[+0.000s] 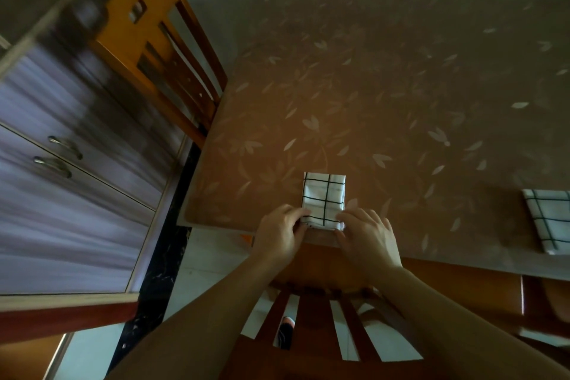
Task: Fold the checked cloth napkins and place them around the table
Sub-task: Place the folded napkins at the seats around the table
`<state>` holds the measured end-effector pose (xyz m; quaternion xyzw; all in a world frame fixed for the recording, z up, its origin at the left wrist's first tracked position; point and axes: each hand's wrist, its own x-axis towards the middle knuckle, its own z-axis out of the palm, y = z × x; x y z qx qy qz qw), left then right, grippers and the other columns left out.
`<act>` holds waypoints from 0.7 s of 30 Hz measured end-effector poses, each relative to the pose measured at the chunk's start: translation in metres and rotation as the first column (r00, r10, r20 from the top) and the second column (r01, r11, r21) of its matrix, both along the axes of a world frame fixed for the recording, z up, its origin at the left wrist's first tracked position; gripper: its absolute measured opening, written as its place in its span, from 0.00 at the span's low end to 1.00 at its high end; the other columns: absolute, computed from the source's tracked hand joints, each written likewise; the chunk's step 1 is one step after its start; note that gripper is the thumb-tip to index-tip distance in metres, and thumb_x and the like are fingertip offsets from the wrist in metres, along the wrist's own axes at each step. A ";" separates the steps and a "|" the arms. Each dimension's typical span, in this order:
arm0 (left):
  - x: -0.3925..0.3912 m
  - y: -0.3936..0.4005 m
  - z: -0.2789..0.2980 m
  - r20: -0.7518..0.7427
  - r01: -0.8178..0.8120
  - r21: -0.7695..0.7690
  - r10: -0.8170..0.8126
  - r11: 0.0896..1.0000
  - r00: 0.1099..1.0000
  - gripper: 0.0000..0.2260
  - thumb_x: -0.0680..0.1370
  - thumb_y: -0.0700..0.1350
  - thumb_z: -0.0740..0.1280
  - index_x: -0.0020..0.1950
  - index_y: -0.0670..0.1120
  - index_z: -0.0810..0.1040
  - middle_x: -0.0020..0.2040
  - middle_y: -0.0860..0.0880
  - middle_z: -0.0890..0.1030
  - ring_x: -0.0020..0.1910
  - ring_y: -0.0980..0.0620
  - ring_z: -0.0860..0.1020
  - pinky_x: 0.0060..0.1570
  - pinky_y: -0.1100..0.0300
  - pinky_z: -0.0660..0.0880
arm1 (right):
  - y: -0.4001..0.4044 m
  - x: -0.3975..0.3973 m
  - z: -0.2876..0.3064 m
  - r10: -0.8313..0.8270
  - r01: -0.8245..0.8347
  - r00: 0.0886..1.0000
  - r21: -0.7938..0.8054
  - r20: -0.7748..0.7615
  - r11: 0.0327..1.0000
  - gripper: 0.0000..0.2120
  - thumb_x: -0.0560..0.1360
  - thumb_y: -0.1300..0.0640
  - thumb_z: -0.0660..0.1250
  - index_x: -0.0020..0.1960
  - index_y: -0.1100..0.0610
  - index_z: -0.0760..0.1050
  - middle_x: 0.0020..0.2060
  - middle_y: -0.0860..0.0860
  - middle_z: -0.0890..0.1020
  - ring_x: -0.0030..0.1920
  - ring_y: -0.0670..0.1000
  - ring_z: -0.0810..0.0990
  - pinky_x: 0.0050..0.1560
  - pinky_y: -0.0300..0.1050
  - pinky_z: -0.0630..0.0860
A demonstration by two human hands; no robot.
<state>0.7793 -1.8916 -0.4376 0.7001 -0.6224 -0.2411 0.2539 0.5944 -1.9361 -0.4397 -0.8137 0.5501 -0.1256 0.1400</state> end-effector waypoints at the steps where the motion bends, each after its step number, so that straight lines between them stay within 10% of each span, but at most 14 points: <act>1: -0.001 0.000 0.001 -0.004 0.011 -0.004 -0.011 1.000 1.000 0.12 0.79 0.46 0.68 0.62 0.48 0.80 0.53 0.50 0.80 0.51 0.52 0.79 0.51 0.62 0.73 | 0.001 -0.002 0.003 0.003 -0.003 1.000 0.015 -0.018 1.000 0.12 0.67 0.57 0.77 0.50 0.50 0.82 0.50 0.46 0.84 0.53 0.54 0.81 0.49 0.54 0.75; 14: -0.004 0.005 -0.002 -0.010 0.045 -0.045 -0.045 0.998 0.999 0.12 0.79 0.47 0.67 0.60 0.48 0.81 0.51 0.49 0.80 0.48 0.51 0.79 0.51 0.54 0.76 | 0.003 -0.009 0.005 -0.007 0.008 1.000 0.077 -0.011 0.997 0.08 0.72 0.56 0.72 0.51 0.50 0.82 0.52 0.47 0.82 0.55 0.52 0.79 0.53 0.51 0.74; 21: -0.001 0.012 0.000 0.003 0.040 -0.023 -0.040 0.999 0.999 0.11 0.80 0.47 0.66 0.60 0.47 0.81 0.52 0.50 0.79 0.49 0.56 0.77 0.48 0.68 0.69 | 0.007 -0.007 0.003 0.007 -0.007 1.000 0.075 0.006 0.997 0.05 0.69 0.57 0.76 0.44 0.51 0.83 0.45 0.47 0.84 0.48 0.52 0.82 0.48 0.50 0.75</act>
